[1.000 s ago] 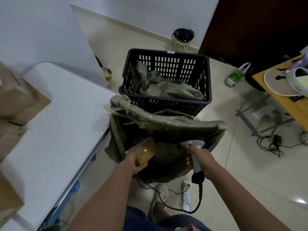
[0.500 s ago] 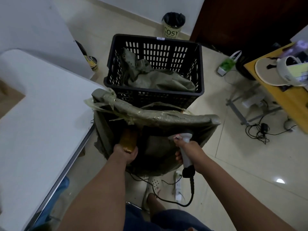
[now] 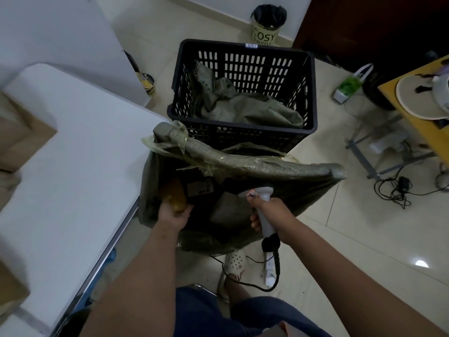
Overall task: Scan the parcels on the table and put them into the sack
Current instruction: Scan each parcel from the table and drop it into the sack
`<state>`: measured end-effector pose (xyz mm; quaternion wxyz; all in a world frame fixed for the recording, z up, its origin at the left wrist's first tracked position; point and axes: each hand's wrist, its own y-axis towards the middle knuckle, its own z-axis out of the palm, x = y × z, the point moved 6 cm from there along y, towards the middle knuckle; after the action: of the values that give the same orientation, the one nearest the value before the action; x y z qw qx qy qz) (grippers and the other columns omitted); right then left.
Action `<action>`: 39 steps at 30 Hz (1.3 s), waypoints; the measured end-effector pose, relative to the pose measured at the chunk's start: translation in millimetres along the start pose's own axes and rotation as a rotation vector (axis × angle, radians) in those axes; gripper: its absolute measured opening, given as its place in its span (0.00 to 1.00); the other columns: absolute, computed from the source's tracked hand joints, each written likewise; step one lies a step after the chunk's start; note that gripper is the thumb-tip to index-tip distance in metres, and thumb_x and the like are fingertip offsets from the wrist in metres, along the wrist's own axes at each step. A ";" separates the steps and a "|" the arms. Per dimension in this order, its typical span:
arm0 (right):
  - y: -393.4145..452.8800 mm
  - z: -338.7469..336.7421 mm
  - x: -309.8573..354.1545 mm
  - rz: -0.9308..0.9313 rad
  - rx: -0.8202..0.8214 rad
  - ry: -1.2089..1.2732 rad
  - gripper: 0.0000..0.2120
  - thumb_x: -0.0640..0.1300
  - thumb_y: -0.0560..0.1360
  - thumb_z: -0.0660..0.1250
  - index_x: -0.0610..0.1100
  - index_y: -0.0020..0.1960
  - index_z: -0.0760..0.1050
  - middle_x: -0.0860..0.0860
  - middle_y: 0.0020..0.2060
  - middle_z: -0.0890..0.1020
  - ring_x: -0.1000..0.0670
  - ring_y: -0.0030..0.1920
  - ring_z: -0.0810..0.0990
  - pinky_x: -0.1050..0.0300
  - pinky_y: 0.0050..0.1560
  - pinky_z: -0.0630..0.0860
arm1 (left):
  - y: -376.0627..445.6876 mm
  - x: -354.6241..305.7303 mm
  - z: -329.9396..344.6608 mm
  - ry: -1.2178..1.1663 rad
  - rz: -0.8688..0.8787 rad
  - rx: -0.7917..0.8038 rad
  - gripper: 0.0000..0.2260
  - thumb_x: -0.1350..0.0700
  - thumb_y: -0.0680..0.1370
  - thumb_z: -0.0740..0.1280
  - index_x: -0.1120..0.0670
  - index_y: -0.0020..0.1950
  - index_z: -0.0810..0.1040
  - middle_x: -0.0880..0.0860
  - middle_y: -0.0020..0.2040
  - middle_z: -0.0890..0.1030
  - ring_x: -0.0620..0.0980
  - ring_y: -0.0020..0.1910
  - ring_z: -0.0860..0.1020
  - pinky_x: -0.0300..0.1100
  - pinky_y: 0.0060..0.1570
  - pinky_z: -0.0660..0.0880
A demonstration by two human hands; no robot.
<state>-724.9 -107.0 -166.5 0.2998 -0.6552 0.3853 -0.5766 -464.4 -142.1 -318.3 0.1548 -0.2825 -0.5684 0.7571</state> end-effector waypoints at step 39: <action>-133.9 339.5 153.4 -0.476 0.434 -0.189 0.17 0.48 0.78 0.69 0.34 0.56 0.75 0.44 0.29 0.78 0.49 0.25 0.76 0.60 0.26 0.74 | -192.8 -288.7 -168.7 0.777 0.547 0.221 0.12 0.51 0.82 0.65 0.51 0.64 0.76 0.50 0.61 0.79 0.52 0.56 0.81 0.44 0.57 0.77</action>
<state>-362.8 -184.9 -26.7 0.3238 -0.6980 0.0602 -0.6359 -150.5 -113.0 -95.6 0.1797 -0.6650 -0.2897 0.6645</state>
